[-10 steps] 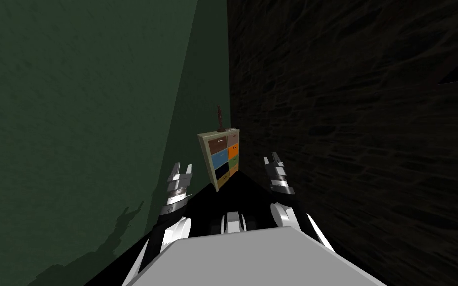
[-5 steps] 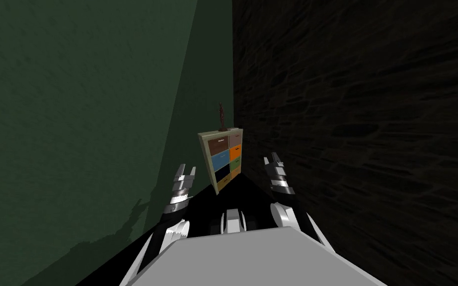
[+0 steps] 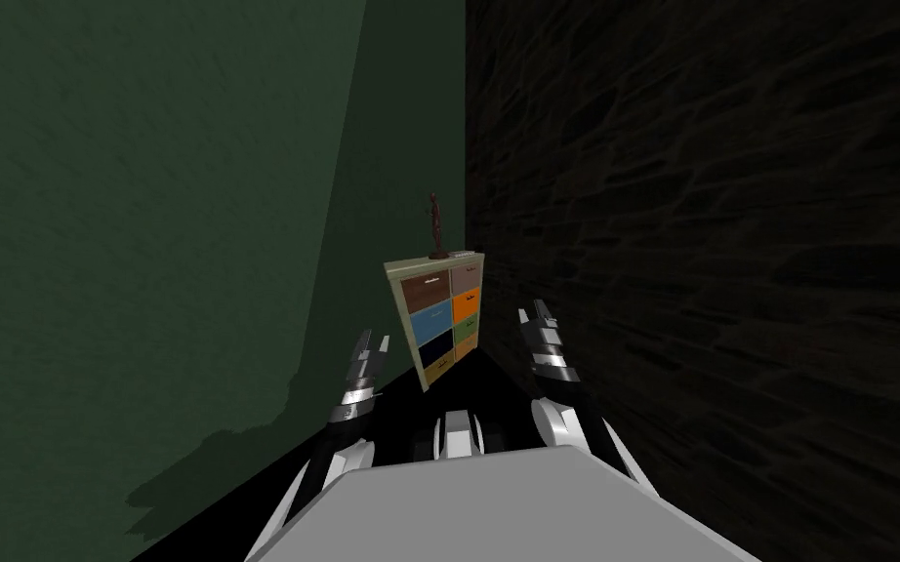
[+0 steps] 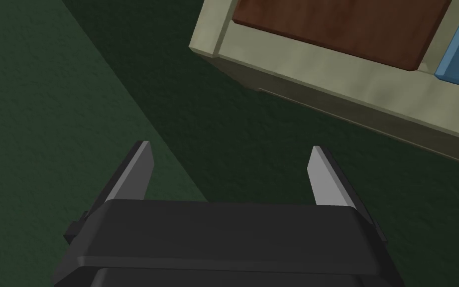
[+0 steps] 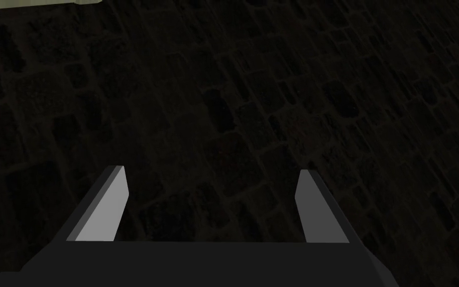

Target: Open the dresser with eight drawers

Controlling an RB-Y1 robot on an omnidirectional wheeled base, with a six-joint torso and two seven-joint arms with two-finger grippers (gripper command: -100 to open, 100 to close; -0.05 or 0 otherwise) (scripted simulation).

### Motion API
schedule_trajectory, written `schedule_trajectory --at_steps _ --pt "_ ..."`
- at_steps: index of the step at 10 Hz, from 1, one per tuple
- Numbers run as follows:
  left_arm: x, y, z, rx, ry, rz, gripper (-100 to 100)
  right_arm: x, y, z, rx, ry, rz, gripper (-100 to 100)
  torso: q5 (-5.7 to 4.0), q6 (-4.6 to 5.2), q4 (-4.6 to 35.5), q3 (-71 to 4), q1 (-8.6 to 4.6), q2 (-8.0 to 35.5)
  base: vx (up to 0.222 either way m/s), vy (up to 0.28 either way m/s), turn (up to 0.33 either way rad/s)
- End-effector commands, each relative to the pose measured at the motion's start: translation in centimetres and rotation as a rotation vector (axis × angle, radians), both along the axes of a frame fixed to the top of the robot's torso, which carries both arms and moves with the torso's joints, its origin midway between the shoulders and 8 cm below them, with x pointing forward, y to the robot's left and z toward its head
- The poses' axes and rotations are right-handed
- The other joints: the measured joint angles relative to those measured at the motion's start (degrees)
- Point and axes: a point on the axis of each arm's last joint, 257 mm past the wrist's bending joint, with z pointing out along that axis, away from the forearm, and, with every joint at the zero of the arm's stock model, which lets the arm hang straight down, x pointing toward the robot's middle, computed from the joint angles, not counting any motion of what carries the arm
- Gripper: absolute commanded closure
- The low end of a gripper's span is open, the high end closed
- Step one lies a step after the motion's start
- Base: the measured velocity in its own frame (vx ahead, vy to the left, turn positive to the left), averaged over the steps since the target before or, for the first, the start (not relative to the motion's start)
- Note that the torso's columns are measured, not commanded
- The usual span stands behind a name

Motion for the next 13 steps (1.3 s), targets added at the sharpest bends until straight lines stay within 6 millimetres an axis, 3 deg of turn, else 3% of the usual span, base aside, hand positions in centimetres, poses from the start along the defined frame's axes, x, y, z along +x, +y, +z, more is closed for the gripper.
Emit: schedule_trajectory --at_steps 1,3,10,13 --pt "0.6 0.0 -2.4 -0.028 0.047 -0.003 -100 0.0 0.0 0.0 0.0 0.0 0.0 0 0.0 0.0 0.0 0.1 -0.01 0.1 0.163 -0.099 0.205" --pt "0.8 0.0 -3.6 -0.043 0.07 -0.003 -100 0.0 0.0 0.0 0.0 0.0 0.0 0 -0.03 0.0 0.0 -0.1 -0.1 -0.1 0.138 -0.106 0.123" --pt "1.4 -0.4 -10.6 -0.098 0.21 -0.018 -100 0.0 0.0 0.0 0.0 0.0 0.0 0 0.02 0.0 0.0 0.0 0.07 -0.1 0.159 -0.137 0.167" --pt "1.4 -0.5 -12.2 -0.114 0.241 -0.019 -100 0.0 0.0 0.0 0.0 0.0 0.0 0 -0.01 -0.01 0.0 0.1 -0.04 0.1 0.106 -0.104 0.095"
